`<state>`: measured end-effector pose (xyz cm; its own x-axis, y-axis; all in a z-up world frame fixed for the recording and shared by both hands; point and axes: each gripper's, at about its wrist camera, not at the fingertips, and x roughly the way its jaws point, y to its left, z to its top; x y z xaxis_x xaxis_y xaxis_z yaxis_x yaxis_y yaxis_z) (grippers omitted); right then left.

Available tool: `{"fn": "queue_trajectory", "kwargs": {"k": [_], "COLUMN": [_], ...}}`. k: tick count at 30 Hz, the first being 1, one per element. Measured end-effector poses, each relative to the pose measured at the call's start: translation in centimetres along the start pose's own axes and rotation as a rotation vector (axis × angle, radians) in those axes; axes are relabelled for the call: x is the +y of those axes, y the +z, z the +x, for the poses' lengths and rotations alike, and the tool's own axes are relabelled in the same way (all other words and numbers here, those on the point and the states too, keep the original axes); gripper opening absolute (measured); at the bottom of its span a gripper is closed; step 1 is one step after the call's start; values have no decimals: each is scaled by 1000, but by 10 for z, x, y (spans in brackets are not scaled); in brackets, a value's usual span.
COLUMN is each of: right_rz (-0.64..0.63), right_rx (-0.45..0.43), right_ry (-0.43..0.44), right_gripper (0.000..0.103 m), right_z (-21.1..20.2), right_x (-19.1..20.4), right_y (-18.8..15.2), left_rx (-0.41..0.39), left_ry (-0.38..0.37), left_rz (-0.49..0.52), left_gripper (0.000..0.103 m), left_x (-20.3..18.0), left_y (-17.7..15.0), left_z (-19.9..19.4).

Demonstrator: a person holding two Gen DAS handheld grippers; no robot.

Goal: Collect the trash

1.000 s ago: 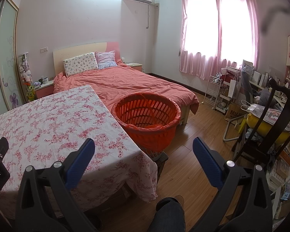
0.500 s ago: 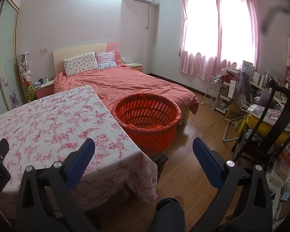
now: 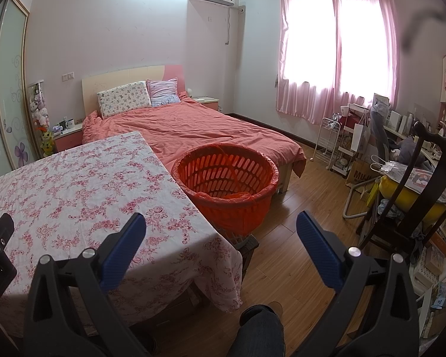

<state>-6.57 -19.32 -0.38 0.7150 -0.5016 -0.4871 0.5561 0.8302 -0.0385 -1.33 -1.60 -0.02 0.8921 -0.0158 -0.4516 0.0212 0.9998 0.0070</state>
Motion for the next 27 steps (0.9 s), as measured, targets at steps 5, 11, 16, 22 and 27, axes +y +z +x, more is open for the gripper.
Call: {"fn": "queue_trajectory", "kwargs": {"k": [5, 11, 16, 22, 27], "right_rz": [0, 0, -1, -1, -1], "right_rx": [0, 1, 0, 1, 1], "right_ry": [0, 0, 0, 1, 1], "right_gripper": [99, 99, 99, 99, 99], "right_z": [0, 0, 0, 1, 1], "right_x": [0, 1, 1, 1, 1], "right_y": [0, 0, 0, 0, 0], "left_rx": [1, 1, 3, 4, 5], "left_ry": [0, 0, -1, 0, 4], "left_rz": [0, 0, 1, 0, 1], "left_gripper": [101, 101, 101, 101, 101], "left_x": [0, 0, 1, 1, 1], "left_y": [0, 0, 0, -2, -4], "left_z": [0, 0, 0, 0, -1]}}
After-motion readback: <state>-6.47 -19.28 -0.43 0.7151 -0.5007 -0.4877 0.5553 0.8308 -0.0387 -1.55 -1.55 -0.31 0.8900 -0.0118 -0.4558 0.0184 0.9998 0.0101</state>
